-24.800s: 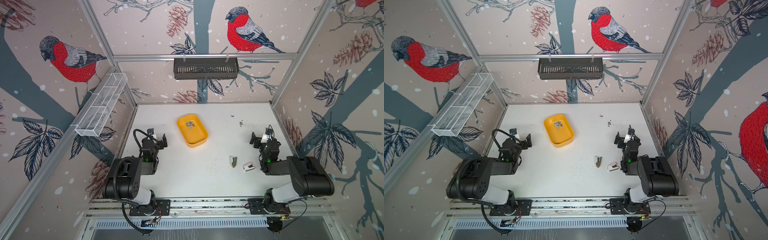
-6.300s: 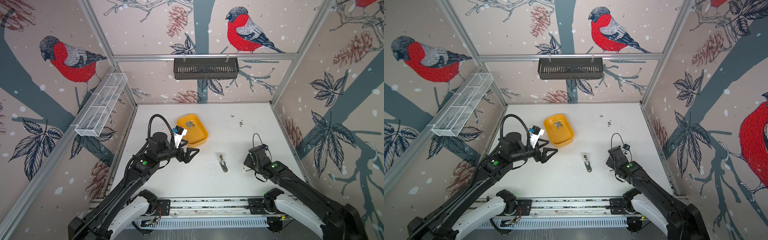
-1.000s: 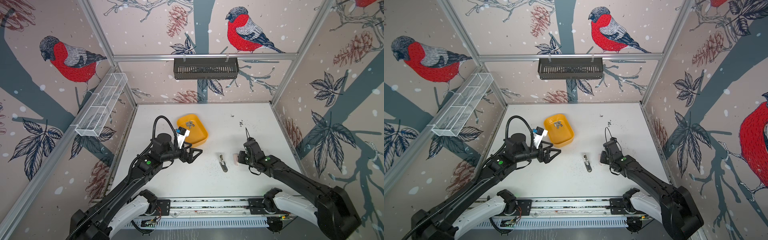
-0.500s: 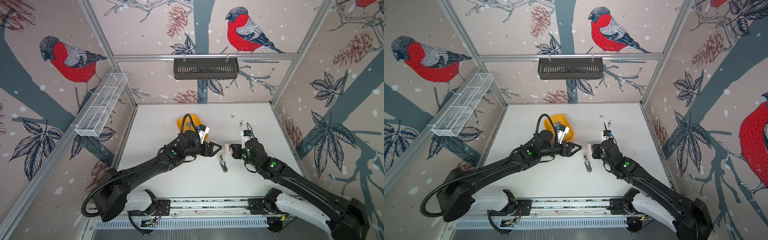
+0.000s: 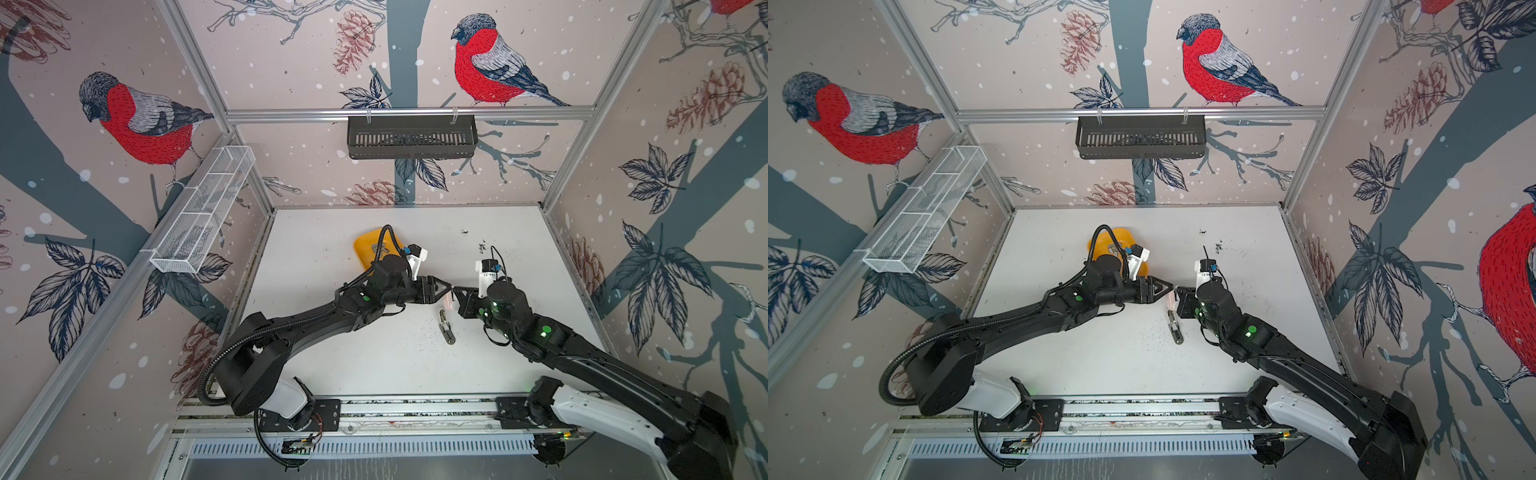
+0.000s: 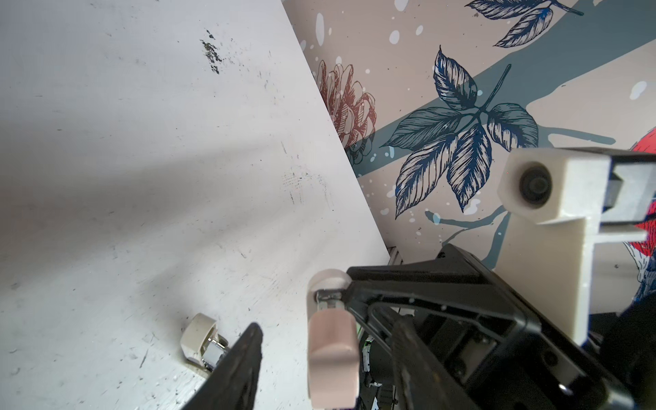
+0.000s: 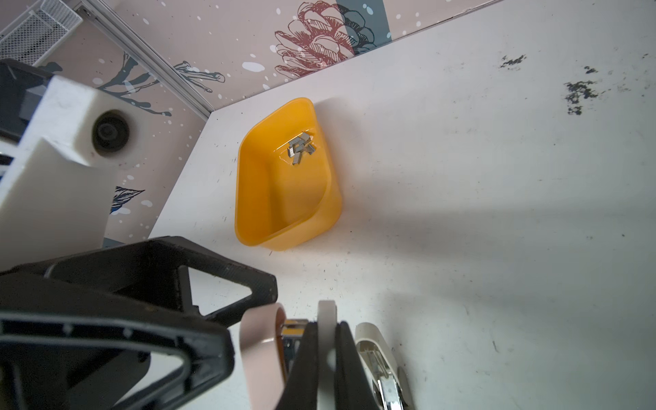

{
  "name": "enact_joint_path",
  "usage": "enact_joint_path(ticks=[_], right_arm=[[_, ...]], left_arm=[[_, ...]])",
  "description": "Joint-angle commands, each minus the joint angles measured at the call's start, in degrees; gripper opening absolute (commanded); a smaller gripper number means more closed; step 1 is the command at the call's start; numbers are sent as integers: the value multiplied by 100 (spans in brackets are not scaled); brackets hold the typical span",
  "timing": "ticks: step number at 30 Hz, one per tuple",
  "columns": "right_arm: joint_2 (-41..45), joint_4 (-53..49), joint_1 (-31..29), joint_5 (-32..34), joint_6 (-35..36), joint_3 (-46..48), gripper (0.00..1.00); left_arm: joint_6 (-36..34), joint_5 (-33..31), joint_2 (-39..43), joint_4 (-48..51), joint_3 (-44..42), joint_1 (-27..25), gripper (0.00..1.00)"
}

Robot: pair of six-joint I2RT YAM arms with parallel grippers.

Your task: Load the staples into the stapler

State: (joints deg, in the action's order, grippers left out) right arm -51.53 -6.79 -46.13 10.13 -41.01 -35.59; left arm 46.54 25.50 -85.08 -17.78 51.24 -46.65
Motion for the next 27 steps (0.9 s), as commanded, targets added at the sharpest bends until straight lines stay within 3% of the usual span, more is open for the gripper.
enact_joint_path(ticks=[1,9,27], right_arm=[[-31,221,-25,113,-65,-62,5],[-119,258,-54,165,-73,-81,5],[-136,388,-81,102,-181,-5,5]], left_arm=[[-24,228,-26,-350,-18,-3,57],[-137,417,-96,-294,-5,-11,42],[-304,539,-132,-369,13,-13,26]])
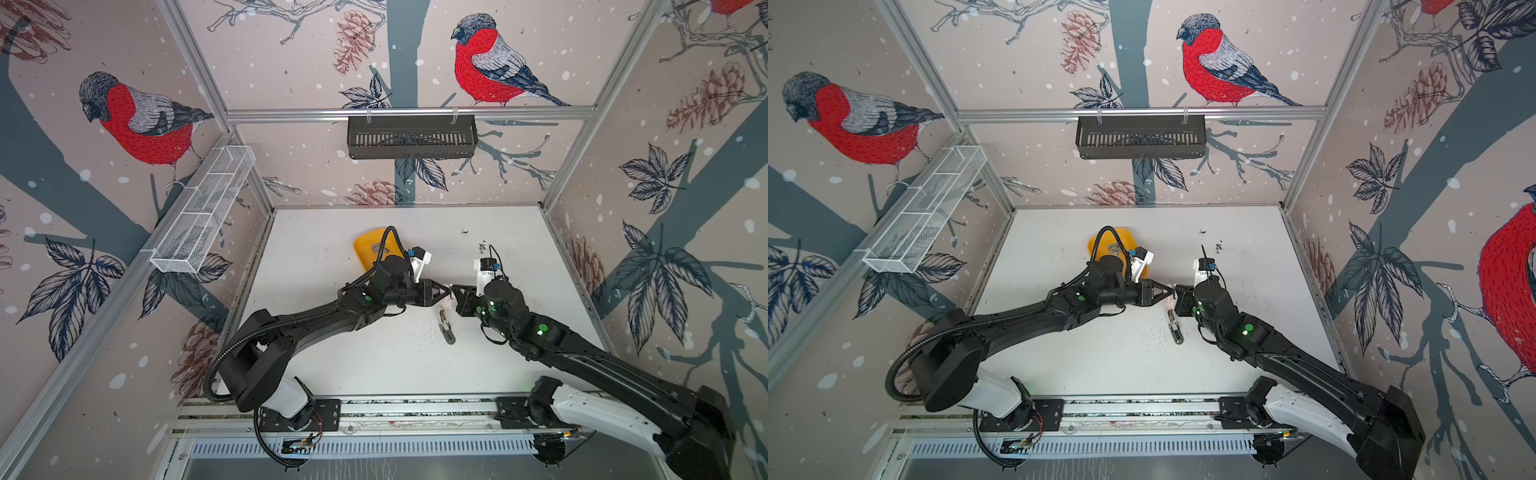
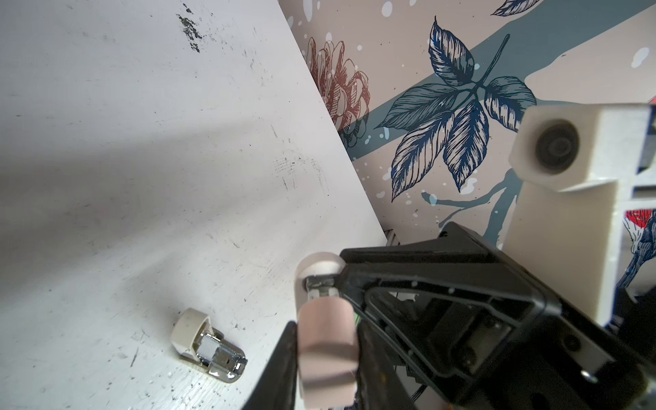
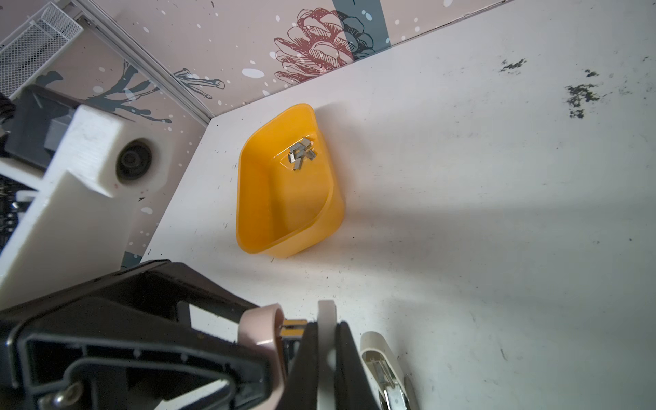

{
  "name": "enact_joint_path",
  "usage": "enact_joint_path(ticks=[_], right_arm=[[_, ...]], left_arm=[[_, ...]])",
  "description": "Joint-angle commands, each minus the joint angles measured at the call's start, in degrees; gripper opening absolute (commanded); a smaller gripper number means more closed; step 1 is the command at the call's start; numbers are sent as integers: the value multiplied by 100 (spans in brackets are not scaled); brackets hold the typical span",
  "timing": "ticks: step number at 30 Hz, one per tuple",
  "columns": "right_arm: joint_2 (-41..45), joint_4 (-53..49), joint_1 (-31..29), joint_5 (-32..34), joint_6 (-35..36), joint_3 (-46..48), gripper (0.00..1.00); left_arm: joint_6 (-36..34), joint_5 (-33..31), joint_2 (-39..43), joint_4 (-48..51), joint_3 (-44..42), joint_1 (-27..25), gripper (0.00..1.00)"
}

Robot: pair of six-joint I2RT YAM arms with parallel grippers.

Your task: Load the staples into the stapler

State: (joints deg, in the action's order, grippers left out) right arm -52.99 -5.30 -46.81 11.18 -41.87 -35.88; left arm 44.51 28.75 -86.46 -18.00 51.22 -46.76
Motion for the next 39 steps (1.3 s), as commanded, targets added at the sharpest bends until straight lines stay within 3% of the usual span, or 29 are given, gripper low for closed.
enact_joint_path(ticks=[1,15,22,29,39], right_arm=[[22,233,-13,24,-138,28,5],[-97,-104,134,464,-997,180,7],[100,15,198,155,-1034,144,24],[632,265,345,-156,-1040,311,30],[836,687,567,-1161,-726,410,42]], left_arm=[[-138,236,26,-386,1,-4,25],[-468,49,373,-336,-150,-37,13],[-631,-9,444,-161,-156,-48,12],[-820,-79,551,5,-166,-48,11],[-930,-28,560,68,-178,-44,11]])
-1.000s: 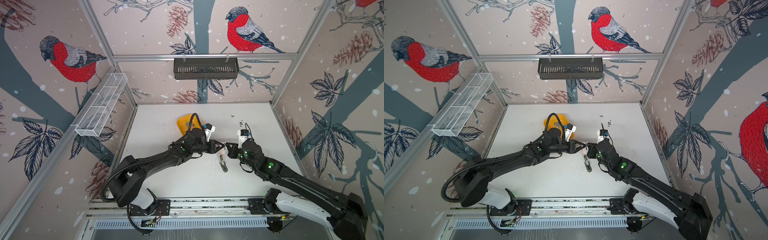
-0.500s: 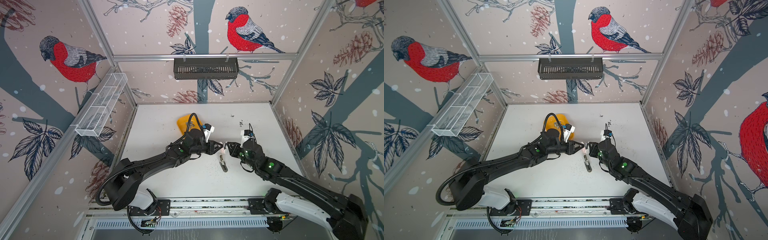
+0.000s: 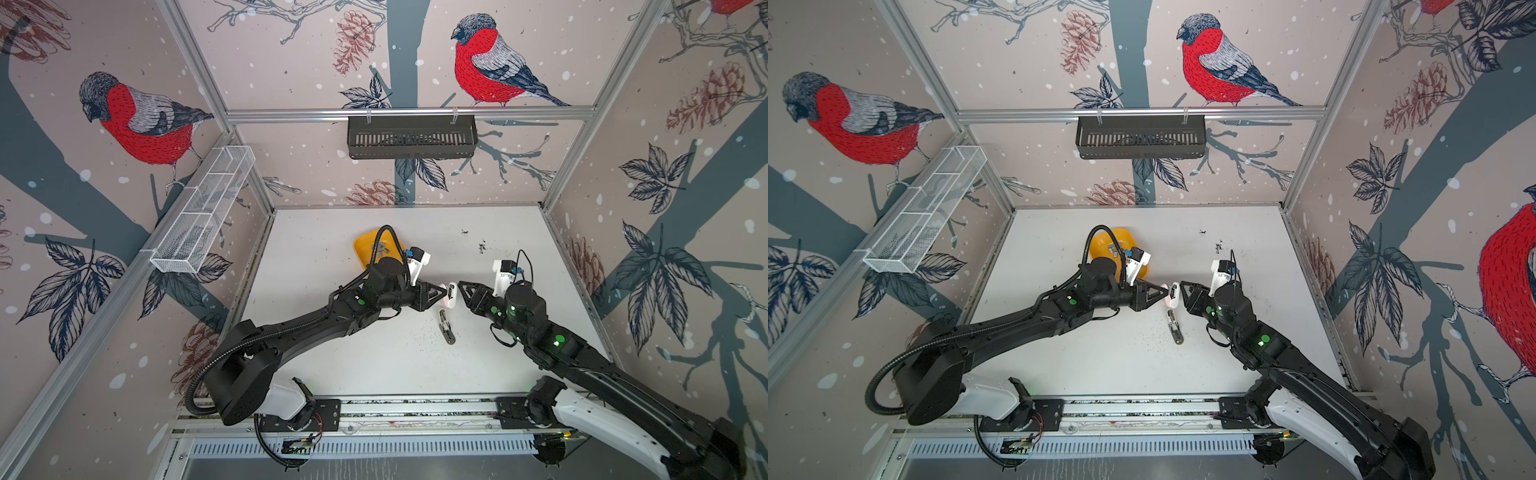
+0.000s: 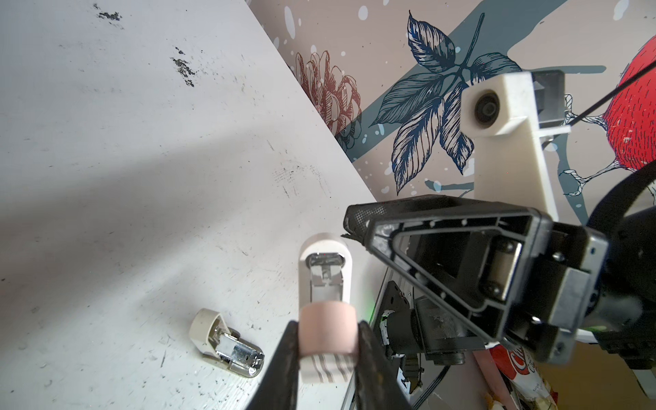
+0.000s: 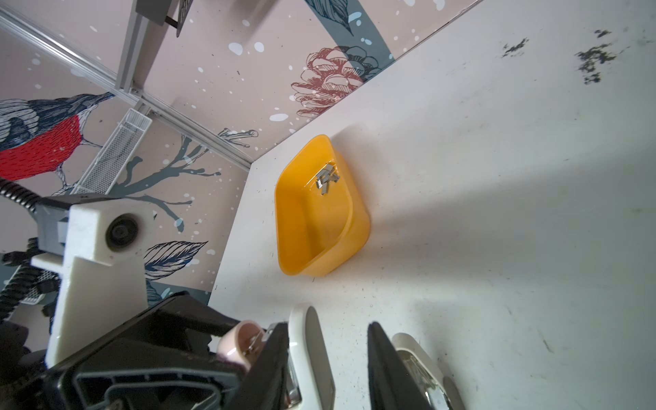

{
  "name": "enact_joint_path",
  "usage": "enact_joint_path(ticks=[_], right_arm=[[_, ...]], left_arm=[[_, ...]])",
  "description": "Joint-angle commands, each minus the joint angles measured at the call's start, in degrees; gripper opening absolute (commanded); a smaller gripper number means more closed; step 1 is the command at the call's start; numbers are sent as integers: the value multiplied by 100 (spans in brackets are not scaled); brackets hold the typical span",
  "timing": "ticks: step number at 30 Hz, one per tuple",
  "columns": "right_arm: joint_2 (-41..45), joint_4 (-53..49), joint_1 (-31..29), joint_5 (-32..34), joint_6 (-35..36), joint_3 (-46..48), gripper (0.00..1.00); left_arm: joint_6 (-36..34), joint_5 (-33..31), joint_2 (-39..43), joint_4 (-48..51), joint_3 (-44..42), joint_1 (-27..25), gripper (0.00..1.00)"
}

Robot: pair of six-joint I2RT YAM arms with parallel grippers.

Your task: Load the staples into the stapler

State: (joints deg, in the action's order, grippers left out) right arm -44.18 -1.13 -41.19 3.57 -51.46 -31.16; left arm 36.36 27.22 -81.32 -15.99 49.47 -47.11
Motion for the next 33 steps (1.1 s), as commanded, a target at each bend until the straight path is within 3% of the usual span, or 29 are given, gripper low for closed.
enact_joint_path(ticks=[1,13,24,33], right_arm=[[-79,237,6,-446,286,-98,44],[-480,236,4,-687,576,-215,49],[-636,-625,6,12,454,-348,50],[-618,-815,5,-182,453,-207,51]], left_arm=[[-114,130,54,-124,1,-8,11],[-275,259,134,-97,-34,-9,11],[-349,-140,390,163,-97,9,10],[-375,-58,489,360,-59,180,9]])
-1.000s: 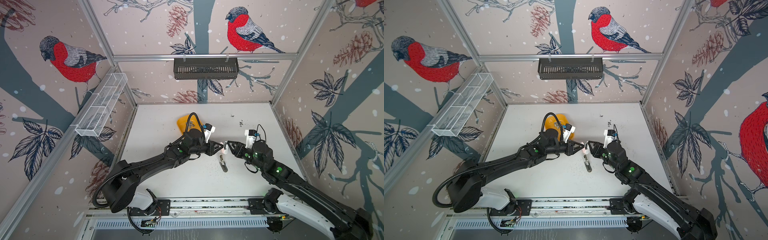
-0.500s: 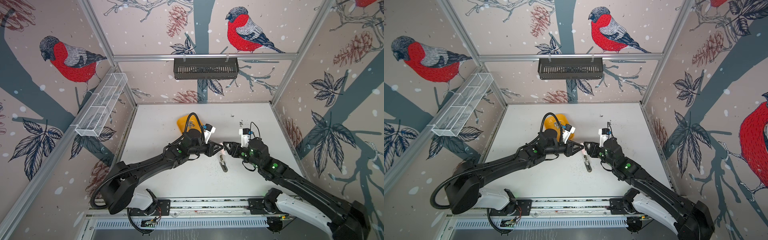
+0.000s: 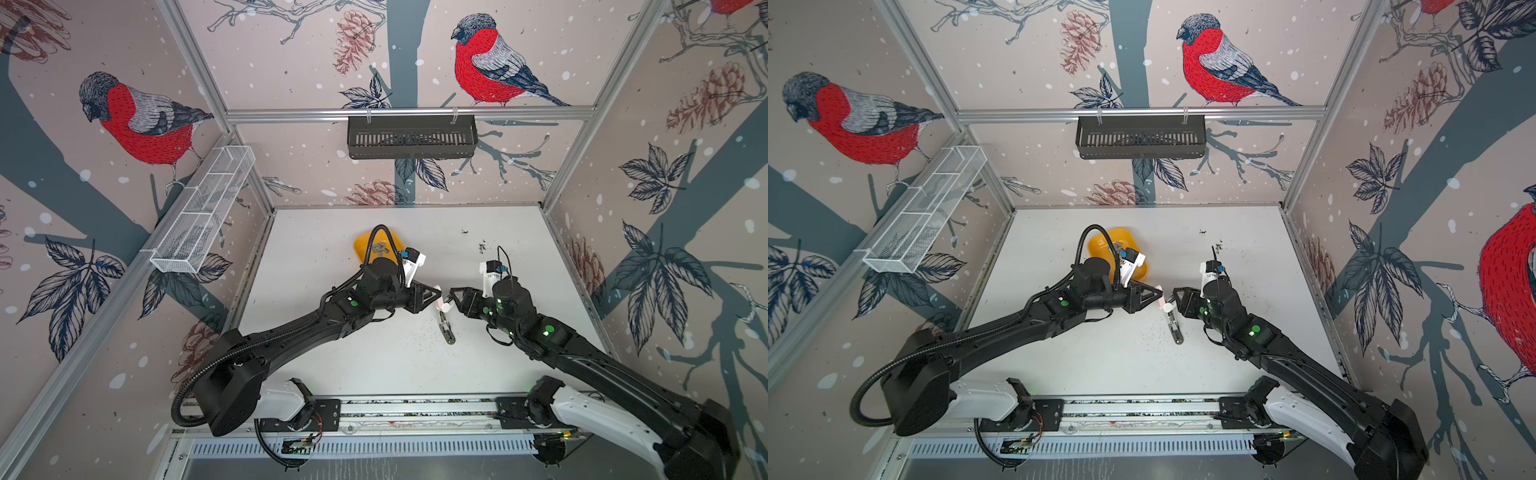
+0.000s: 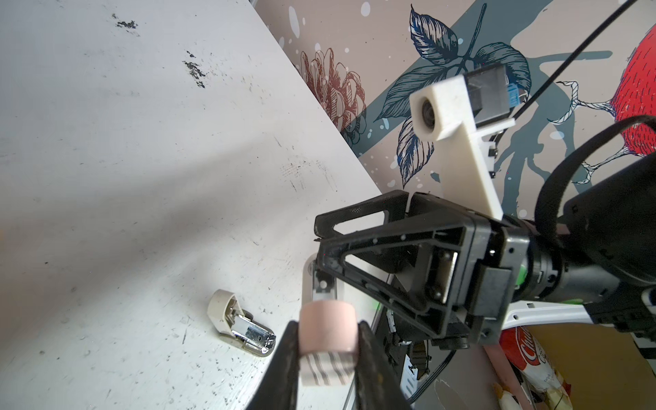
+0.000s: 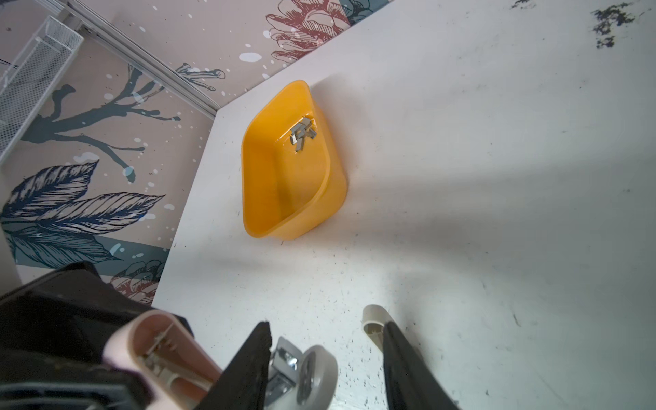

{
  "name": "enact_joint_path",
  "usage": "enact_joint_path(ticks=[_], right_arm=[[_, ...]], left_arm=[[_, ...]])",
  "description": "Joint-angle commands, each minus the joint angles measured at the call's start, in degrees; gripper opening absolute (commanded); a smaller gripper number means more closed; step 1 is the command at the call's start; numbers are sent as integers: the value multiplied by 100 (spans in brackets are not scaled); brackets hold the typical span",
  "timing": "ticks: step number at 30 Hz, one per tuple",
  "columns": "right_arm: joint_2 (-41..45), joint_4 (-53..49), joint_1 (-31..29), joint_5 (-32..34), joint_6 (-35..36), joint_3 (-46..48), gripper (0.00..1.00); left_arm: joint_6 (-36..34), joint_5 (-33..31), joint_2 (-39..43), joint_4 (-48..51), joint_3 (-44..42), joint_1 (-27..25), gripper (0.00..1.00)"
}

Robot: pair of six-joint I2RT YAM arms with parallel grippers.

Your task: Load the staples into the stapler

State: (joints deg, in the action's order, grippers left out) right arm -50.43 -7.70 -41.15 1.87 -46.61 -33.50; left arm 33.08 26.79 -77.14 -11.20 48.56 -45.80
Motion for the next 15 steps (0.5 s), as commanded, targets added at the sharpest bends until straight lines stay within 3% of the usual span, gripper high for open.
enact_joint_path(ticks=[1,8,10,15], right_arm=[[24,-154,1,-28,-26,44,51],[225,4,9,-448,407,30,52],[402,60,61,-627,689,19,52],[929,262,365,-1887,1561,-52,53]], left_arm=[[-47,-6,89,-127,19,61,9],[-121,284,254,-172,-100,267,9],[-222,646,332,-193,-147,390,9],[-797,1815,589,133,0,750,9]])
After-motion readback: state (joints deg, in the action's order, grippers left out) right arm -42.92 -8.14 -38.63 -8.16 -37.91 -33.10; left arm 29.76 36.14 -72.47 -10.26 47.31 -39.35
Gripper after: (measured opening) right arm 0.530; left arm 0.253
